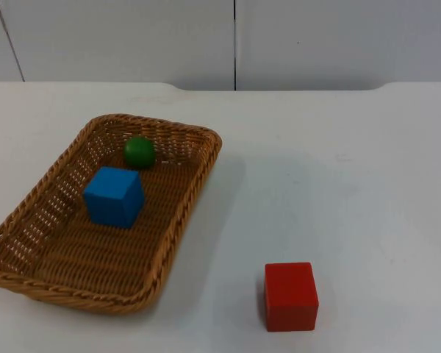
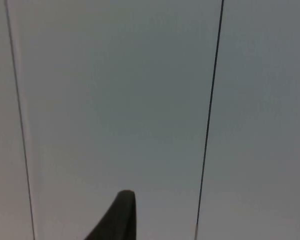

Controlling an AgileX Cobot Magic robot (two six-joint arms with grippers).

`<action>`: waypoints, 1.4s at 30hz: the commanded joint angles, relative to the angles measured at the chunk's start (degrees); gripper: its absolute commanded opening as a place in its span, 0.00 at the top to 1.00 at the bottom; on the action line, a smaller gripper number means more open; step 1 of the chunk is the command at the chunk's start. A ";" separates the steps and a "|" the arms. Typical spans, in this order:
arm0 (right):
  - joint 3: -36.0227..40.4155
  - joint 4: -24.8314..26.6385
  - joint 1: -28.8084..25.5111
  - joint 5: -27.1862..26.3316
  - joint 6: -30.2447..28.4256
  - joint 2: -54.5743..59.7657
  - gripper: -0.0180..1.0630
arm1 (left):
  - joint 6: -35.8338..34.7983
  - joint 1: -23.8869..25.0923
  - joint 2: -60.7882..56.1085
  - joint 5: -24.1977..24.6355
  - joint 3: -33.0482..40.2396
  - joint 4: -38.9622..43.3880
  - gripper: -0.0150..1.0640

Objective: Place all geometric objects except the red cube into the basket.

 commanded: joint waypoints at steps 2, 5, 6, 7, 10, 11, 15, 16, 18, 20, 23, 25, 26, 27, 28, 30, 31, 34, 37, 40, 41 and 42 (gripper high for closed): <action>-0.26 -0.41 -0.03 2.30 -1.54 -5.00 0.02 | 1.51 0.09 -5.38 -0.62 -0.28 -0.44 0.02; -0.26 -0.63 -0.03 3.75 -1.54 -9.34 0.02 | 3.58 0.09 -11.67 -1.73 -0.28 -0.68 0.02; -0.26 -0.63 -0.03 4.69 -1.54 -11.20 0.02 | 5.24 0.09 -13.88 -2.16 -0.28 -0.70 0.02; -0.26 -0.63 -0.03 5.84 -2.38 -13.18 0.02 | 7.13 0.09 -16.50 -2.74 -0.28 -0.70 0.02; -0.26 -0.63 -0.03 10.10 -3.91 -17.05 0.02 | 8.39 0.09 -21.63 -2.88 -0.28 -0.84 0.02; -0.26 -0.63 -0.03 12.67 -4.31 -19.28 0.02 | 8.12 0.09 -23.66 -2.47 -0.28 -1.49 0.02; -0.26 -0.52 -0.03 18.21 -4.31 -25.70 0.02 | 8.12 0.21 -29.72 0.07 -0.28 -2.99 0.02; -0.26 -0.64 -0.03 18.74 -4.31 -27.83 0.02 | 8.22 0.21 -31.49 1.88 -0.28 -2.85 0.02; -0.26 -0.64 -0.03 19.06 -4.31 -30.49 0.02 | 8.36 0.21 -33.04 4.01 -0.28 -2.43 0.02; -0.26 -0.41 -0.03 20.83 -4.31 -34.24 0.02 | 8.36 0.21 -35.57 9.71 -0.28 -3.09 0.02; -0.26 -0.41 0.09 24.15 -4.31 -34.55 0.02 | 8.36 0.21 -35.57 15.50 -0.54 -3.38 0.02; -1.32 0.23 2.03 30.29 -4.31 -34.55 0.02 | 8.25 0.11 -35.57 21.19 -1.31 -4.85 0.02; -1.06 1.29 3.01 31.95 -4.47 -34.55 0.02 | 8.25 0.08 -35.57 23.14 -1.31 -5.58 0.02; -0.90 1.62 3.50 34.31 -4.58 -34.55 0.02 | 8.38 0.08 -35.57 24.67 -1.31 -6.14 0.02; -0.90 1.38 4.29 36.83 -4.58 -34.55 0.02 | 8.37 0.08 -35.57 26.20 -1.31 -6.14 0.02; -0.31 1.22 5.22 37.64 -4.36 -34.55 0.02 | 8.50 0.08 -35.57 27.28 -1.31 -6.14 0.02; 0.07 1.22 6.12 38.00 -3.51 -34.55 0.02 | 8.50 0.08 -35.57 27.55 -1.31 -6.14 0.02; 1.61 1.22 8.00 37.78 -2.40 -34.55 0.02 | 8.50 0.08 -35.57 27.55 -1.31 -6.02 0.02; 4.90 1.14 8.45 37.90 -1.50 -34.55 0.02 | 8.50 0.08 -35.57 27.55 -1.31 -5.81 0.02; 8.31 0.57 8.45 37.90 -0.27 -34.55 0.02 | 8.50 0.08 -35.57 28.83 -1.31 -5.67 0.02; 11.86 -0.31 8.45 37.78 1.84 -34.55 0.02 | 8.50 0.08 -35.57 30.05 -1.16 -5.67 0.02; 14.51 -1.31 8.45 37.78 3.67 -34.55 0.02 | 8.50 0.08 -35.57 31.46 -0.49 -5.40 0.02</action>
